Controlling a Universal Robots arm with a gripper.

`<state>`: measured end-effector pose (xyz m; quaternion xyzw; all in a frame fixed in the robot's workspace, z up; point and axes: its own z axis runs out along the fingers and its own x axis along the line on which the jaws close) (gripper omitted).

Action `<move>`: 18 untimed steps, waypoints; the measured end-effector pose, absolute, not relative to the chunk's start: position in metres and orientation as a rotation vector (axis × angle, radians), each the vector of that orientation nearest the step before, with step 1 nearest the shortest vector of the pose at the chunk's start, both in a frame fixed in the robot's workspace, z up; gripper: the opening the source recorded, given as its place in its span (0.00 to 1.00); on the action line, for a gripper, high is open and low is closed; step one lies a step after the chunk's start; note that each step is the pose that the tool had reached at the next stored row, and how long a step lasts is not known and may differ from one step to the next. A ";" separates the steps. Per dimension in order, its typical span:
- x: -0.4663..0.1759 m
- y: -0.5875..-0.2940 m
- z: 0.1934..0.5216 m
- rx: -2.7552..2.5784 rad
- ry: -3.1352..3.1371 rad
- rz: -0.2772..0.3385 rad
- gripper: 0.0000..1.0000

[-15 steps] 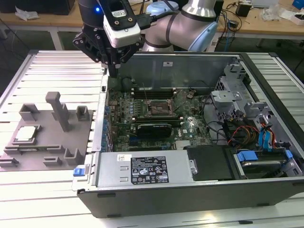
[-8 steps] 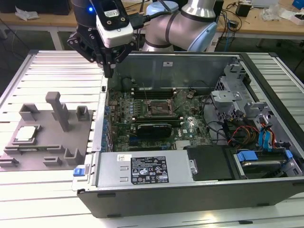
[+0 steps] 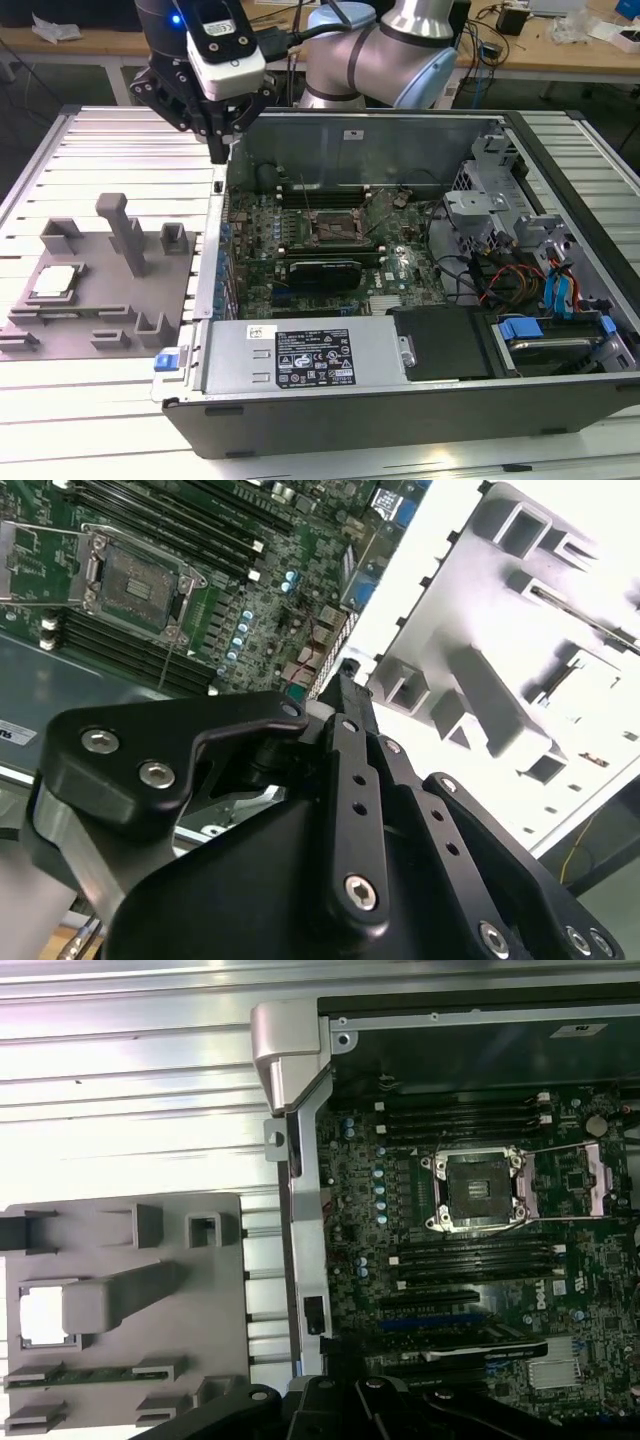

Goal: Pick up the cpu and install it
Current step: 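Reach for the cpu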

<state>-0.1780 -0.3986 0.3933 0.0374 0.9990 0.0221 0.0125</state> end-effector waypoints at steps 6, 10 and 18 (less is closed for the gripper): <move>-0.185 -0.399 0.393 0.117 3.114 0.069 0.11; -0.190 -0.398 0.393 0.117 3.114 0.069 0.11; -0.200 -0.398 0.393 0.117 3.114 0.069 0.11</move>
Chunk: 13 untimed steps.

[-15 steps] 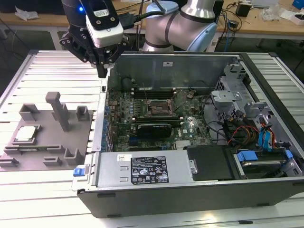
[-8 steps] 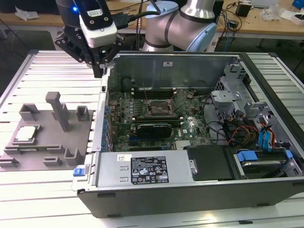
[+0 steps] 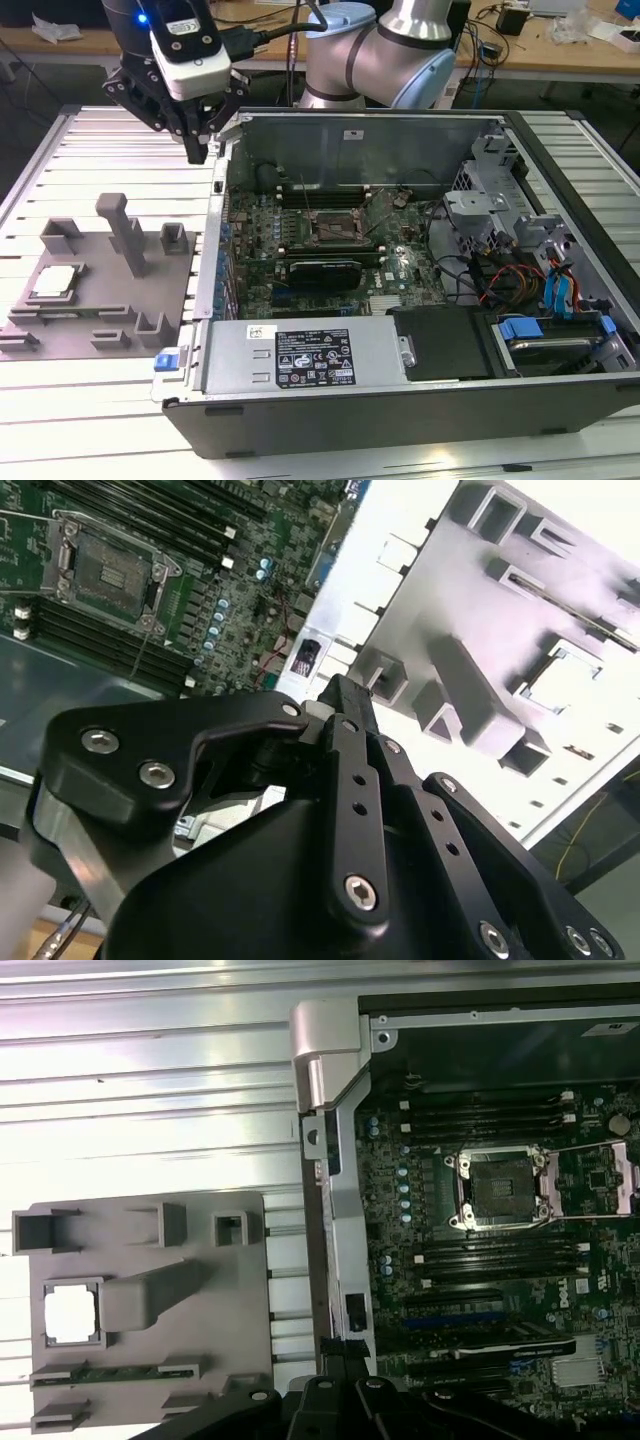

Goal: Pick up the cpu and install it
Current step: 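Reach for the cpu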

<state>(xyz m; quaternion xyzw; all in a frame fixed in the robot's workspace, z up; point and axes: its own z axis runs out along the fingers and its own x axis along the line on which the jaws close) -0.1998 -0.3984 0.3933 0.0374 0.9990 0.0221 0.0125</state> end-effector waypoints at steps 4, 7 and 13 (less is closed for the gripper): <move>-0.208 -0.398 0.393 0.116 3.114 0.069 0.11; -0.213 -0.398 0.393 0.117 3.114 0.069 0.11; -0.225 -0.398 0.393 0.117 3.114 0.069 0.11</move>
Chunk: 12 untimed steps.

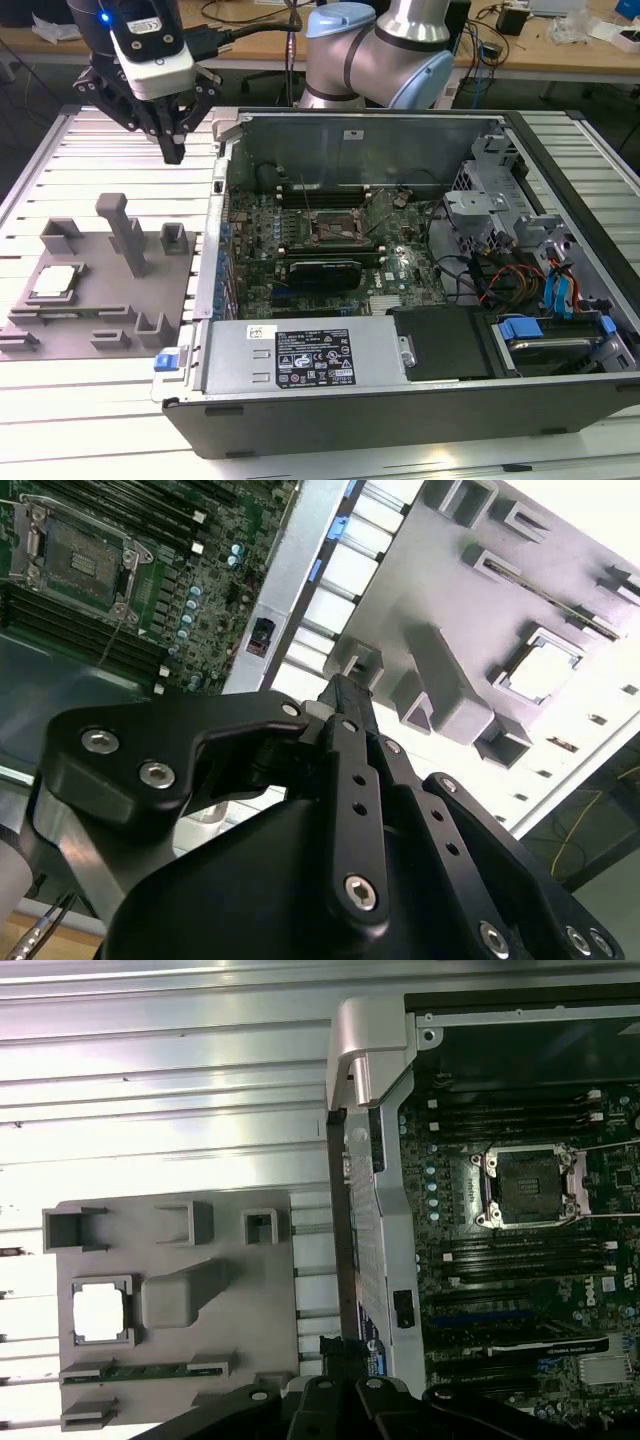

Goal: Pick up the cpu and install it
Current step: 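Reach for the cpu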

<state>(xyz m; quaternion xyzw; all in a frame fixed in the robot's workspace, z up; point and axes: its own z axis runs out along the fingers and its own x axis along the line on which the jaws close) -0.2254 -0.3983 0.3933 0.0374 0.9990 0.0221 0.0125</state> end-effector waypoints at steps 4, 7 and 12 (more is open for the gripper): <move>-0.236 -0.398 0.393 0.117 3.114 0.069 0.11; -0.241 -0.398 0.393 0.117 3.114 0.069 0.11; -0.253 -0.398 0.393 0.117 3.114 0.069 0.11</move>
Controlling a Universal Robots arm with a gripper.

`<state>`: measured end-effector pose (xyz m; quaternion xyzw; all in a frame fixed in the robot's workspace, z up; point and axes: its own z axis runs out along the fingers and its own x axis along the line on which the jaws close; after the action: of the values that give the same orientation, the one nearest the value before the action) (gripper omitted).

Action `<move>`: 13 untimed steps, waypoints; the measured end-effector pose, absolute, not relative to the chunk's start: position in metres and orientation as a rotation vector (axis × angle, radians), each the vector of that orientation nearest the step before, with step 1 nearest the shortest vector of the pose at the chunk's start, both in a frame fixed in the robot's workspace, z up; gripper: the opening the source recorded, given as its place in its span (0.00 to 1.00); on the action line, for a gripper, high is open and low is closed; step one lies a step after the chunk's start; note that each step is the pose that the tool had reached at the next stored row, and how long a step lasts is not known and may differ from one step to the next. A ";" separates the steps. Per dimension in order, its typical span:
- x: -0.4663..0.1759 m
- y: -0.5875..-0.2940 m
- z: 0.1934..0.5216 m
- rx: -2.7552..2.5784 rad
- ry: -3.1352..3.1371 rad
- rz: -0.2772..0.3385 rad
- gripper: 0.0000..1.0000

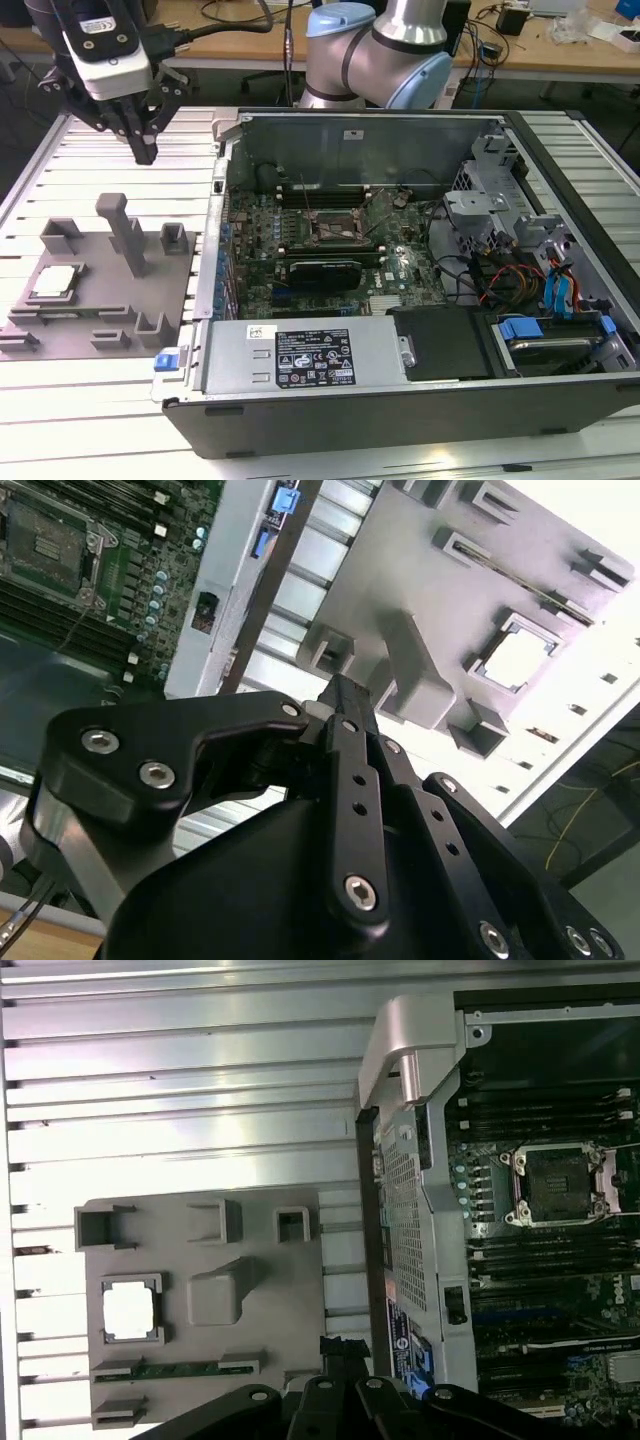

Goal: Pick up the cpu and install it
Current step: 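Reach for the cpu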

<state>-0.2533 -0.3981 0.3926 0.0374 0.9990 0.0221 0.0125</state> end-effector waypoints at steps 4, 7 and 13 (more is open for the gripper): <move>-0.263 -0.397 0.391 0.117 3.114 0.069 0.11; -0.270 -0.396 0.389 0.117 3.114 0.069 0.11; -0.283 -0.392 0.386 0.117 3.114 0.069 0.11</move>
<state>-0.2827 -0.3924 0.3857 0.0374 0.9990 0.0221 0.0125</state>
